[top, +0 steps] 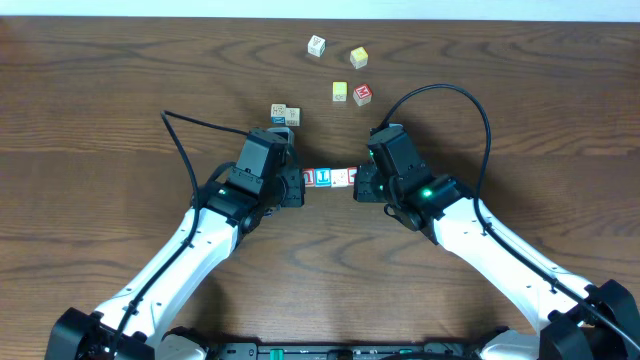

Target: Lift 4 blocks

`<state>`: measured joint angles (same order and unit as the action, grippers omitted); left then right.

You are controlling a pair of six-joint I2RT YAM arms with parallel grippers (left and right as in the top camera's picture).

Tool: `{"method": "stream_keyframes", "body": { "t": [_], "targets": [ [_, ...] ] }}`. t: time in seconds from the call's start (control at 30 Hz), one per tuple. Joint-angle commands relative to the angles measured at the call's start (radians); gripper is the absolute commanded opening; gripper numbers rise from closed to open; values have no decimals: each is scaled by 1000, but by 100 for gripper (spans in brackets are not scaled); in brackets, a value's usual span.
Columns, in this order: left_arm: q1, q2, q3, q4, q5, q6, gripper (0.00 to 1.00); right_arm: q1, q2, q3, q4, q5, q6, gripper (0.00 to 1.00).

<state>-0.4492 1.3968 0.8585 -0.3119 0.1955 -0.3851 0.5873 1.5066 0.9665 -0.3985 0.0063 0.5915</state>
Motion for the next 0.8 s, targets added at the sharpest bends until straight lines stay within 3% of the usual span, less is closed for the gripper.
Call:
{"method": "stream_keyframes", "body": {
  "t": [0.0,0.77],
  "targets": [
    [-73,-22,83,36,212,14,7,79,-11,42,40,-266,-2,1],
    [-73,-22,86,36,211,14,7,79,-35,62,39,-285,-10,1]
  ]
}}
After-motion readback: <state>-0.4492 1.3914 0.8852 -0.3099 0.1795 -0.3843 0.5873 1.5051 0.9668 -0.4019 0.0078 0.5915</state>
